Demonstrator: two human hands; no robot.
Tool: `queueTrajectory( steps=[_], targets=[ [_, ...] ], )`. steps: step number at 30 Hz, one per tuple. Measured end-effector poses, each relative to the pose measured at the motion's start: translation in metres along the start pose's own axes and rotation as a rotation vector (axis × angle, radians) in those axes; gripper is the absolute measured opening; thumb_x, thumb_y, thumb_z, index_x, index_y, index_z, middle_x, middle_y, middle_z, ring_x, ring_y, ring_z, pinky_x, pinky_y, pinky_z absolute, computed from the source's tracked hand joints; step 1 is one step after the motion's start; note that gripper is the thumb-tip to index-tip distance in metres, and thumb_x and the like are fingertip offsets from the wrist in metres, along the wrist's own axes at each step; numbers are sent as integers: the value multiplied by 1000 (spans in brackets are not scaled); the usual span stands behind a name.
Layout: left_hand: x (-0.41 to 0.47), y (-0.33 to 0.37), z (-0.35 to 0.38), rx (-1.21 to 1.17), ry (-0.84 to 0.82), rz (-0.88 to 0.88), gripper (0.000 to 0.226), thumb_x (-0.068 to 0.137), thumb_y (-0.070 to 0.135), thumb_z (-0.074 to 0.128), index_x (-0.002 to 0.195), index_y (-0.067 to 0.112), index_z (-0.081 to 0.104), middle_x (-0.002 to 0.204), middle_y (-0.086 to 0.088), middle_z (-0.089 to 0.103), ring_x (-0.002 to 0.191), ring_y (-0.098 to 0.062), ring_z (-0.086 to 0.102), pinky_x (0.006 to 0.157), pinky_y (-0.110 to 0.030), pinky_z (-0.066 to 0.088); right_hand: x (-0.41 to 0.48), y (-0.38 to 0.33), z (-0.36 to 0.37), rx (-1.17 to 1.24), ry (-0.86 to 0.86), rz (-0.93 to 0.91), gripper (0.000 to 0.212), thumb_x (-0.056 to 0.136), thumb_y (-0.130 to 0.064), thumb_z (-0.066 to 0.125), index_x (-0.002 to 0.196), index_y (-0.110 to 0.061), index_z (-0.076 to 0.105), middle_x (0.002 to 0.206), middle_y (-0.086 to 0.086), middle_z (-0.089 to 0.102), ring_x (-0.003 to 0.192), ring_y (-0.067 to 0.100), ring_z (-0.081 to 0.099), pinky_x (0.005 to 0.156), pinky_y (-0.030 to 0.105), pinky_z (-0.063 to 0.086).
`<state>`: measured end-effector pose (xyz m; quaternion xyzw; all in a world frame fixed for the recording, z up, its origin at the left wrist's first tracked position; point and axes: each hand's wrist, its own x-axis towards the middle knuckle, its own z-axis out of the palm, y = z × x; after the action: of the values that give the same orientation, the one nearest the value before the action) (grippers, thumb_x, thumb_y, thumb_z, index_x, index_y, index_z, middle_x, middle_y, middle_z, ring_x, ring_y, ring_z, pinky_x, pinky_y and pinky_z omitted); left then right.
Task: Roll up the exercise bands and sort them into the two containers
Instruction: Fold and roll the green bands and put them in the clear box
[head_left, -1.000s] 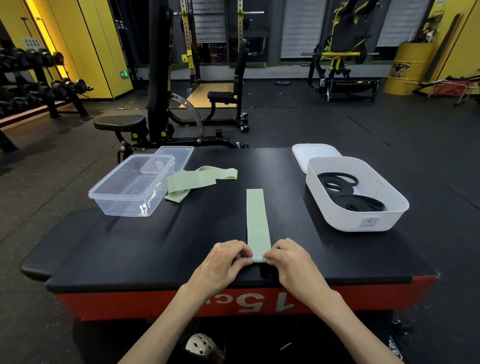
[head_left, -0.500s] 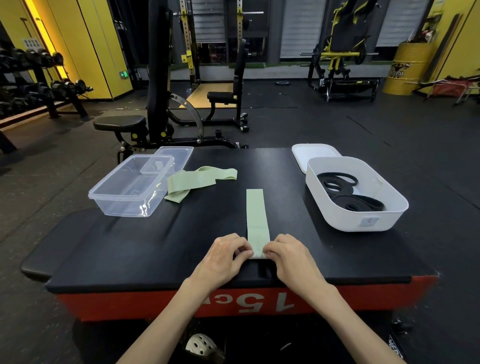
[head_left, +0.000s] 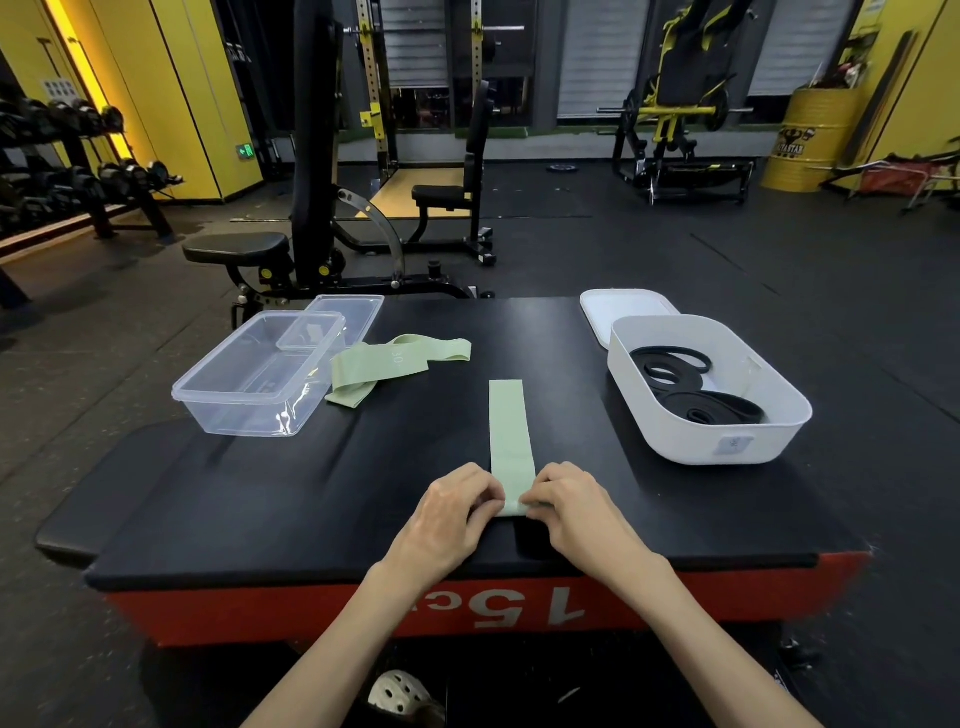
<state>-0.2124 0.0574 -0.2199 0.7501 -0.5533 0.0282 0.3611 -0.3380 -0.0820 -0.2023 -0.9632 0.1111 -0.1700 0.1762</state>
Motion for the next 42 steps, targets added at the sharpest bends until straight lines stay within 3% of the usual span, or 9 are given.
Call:
queueTrajectory(
  steps=[7,13,17,20,27,32,37,42],
  targets=[
    [0,-8,-4,20,-73,45,13,84,19,69,95,15,66,88,7,61,74,-1,51,73,-9,40,5,2,-1,-12,-34,26,23,93,-11,54,106,-17,72,100,0,60,99,18,50,76,24,39],
    [4,-10,-2,16,-52,27,10,85,16,68,94,14,69,86,4,63,73,-4,55,71,-15,44,2,0,-3,-32,-28,6,23,95,-16,52,112,-17,67,102,-1,57,100,16,47,78,21,36],
    [3,-12,-1,16,-31,17,10,85,18,68,94,15,69,85,5,64,73,-3,56,72,-15,46,1,0,-2,-10,28,7,10,91,-12,56,96,-17,62,89,-1,57,86,16,47,73,27,41],
    [2,-10,0,22,-8,10,11,85,21,67,94,15,70,85,5,64,73,-2,55,72,-17,46,2,2,-1,-10,37,1,13,90,-13,57,90,-17,69,88,-1,63,86,19,53,73,26,41],
    [5,-10,1,42,24,-10,14,86,24,69,94,14,74,92,6,59,78,-5,57,73,-14,46,3,4,-1,-8,71,-30,14,88,-19,62,95,-16,74,96,-3,65,90,17,55,77,19,37],
    [6,-10,2,6,54,-86,13,85,25,70,94,16,75,87,8,62,72,0,52,69,-3,37,6,7,-1,-4,24,4,21,85,-15,66,105,-15,72,104,-2,64,99,17,54,85,24,41],
    [9,-7,3,-47,99,-118,12,81,15,74,93,17,72,84,6,66,73,-5,59,71,-9,44,13,9,-1,-7,-25,18,23,90,-12,59,109,-16,71,107,2,64,101,21,54,85,24,38],
    [12,-4,2,-27,80,-12,13,81,3,68,84,15,70,83,8,66,76,-1,59,75,-9,44,16,10,-1,-13,-42,27,24,90,-12,58,110,-16,71,106,2,62,101,21,52,85,26,41]
  ],
)
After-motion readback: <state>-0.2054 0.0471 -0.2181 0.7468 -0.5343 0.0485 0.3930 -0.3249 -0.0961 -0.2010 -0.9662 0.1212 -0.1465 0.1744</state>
